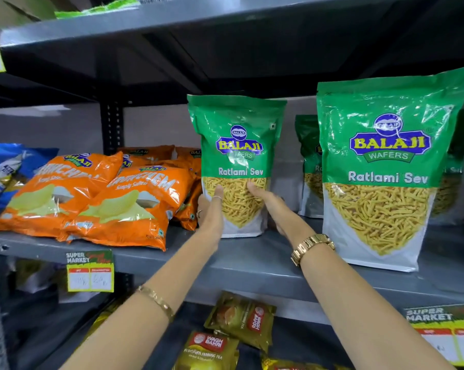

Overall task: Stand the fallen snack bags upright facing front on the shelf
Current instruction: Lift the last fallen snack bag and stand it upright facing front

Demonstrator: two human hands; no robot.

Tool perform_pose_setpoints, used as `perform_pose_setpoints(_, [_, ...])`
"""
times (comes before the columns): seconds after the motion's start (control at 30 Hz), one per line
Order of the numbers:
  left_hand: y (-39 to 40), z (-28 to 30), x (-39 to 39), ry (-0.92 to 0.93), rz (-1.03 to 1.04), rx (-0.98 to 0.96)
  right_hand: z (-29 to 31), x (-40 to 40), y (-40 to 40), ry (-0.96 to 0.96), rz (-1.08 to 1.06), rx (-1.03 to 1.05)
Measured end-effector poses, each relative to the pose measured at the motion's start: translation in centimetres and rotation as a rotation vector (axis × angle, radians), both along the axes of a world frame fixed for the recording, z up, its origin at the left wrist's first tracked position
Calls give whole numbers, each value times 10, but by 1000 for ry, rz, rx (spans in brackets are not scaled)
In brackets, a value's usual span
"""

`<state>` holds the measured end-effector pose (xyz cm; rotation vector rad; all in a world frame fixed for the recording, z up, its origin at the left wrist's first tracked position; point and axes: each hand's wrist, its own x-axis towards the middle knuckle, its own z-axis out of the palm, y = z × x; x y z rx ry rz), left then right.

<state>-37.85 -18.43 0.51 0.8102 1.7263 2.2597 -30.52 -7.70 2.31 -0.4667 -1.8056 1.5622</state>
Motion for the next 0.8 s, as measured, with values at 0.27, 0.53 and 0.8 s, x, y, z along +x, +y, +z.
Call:
perform_pose_setpoints(0.27, [-14, 2, -20, 222, -124, -276, -4, 2, -2, -34, -34, 52])
perform_pose_setpoints(0.53, [-28, -5, -16, 290, -136, -329, -5, 15, -16, -45, -12, 111])
perform_pose_setpoints(0.8, [-47, -12, -6, 299, -172, -275, -12, 38, -36, -75, -84, 140])
